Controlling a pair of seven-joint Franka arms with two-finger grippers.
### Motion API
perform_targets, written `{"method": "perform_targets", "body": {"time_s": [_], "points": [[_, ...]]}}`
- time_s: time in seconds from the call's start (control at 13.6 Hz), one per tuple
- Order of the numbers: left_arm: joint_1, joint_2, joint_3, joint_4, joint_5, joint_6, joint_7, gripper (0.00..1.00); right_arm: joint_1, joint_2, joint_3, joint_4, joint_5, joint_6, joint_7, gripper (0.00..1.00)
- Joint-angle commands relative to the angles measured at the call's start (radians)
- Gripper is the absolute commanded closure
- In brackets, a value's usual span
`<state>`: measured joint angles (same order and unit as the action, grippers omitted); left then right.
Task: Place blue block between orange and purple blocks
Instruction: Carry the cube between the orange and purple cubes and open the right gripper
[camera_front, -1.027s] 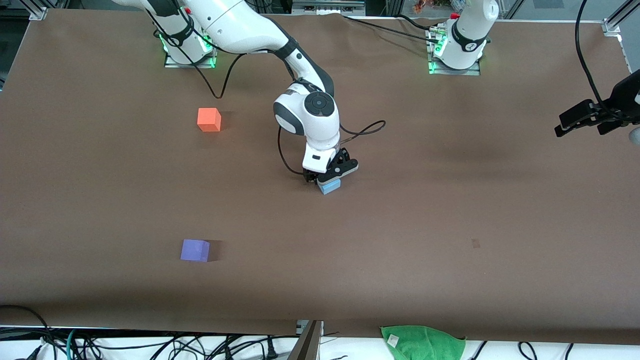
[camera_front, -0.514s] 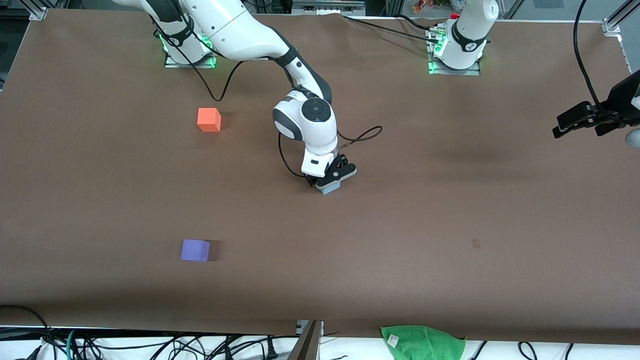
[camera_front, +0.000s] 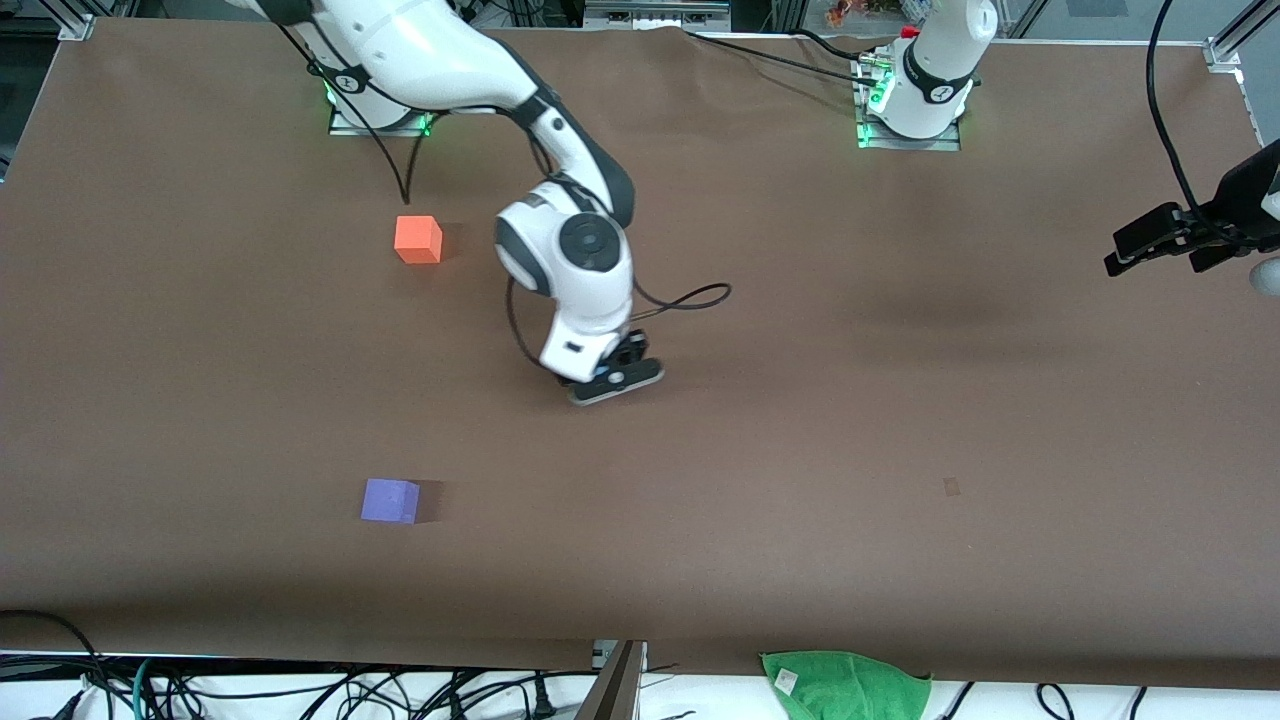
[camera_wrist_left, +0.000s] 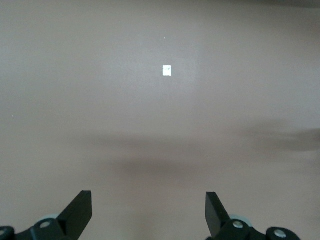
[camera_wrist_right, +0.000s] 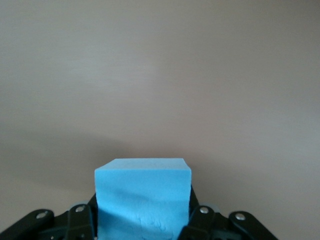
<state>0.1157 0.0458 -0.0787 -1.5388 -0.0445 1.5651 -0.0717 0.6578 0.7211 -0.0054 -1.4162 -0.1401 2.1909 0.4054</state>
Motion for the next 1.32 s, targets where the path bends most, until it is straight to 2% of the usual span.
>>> {"method": "perform_targets", "body": {"time_s": [0.0,0.15,0.22,0.44,0.59,0.73,1.03,1.25], "points": [[-0.005,0.008,0.000,0.025,0.020,-0.020,0.016,0.00,-0.165,-0.109,0.016,-0.131,0.091,-0.026,-0.155,0.69],[-0.005,0.009,0.000,0.023,0.020,-0.022,0.016,0.00,-0.292,-0.158,0.015,-0.219,0.151,-0.028,-0.278,0.69],[-0.005,0.008,0.000,0.023,0.020,-0.020,0.016,0.00,-0.335,-0.181,0.015,-0.257,0.155,-0.025,-0.278,0.68],[-0.005,0.008,0.000,0.023,0.020,-0.020,0.016,0.00,-0.348,-0.206,-0.060,-0.320,0.157,-0.016,-0.209,0.68],[-0.005,0.008,0.000,0.023,0.020,-0.020,0.016,0.00,-0.348,-0.230,-0.067,-0.374,0.157,0.000,-0.139,0.68],[-0.005,0.008,0.000,0.023,0.020,-0.022,0.016,0.00,-0.348,-0.258,-0.067,-0.452,0.155,0.071,-0.108,0.68],[-0.005,0.009,0.000,0.025,0.020,-0.020,0.016,0.00,-0.348,-0.322,-0.067,-0.691,0.155,0.329,-0.105,0.68],[-0.005,0.009,0.000,0.025,0.020,-0.020,0.016,0.00,-0.348,-0.325,-0.067,-0.748,0.154,0.418,-0.115,0.68]]}}
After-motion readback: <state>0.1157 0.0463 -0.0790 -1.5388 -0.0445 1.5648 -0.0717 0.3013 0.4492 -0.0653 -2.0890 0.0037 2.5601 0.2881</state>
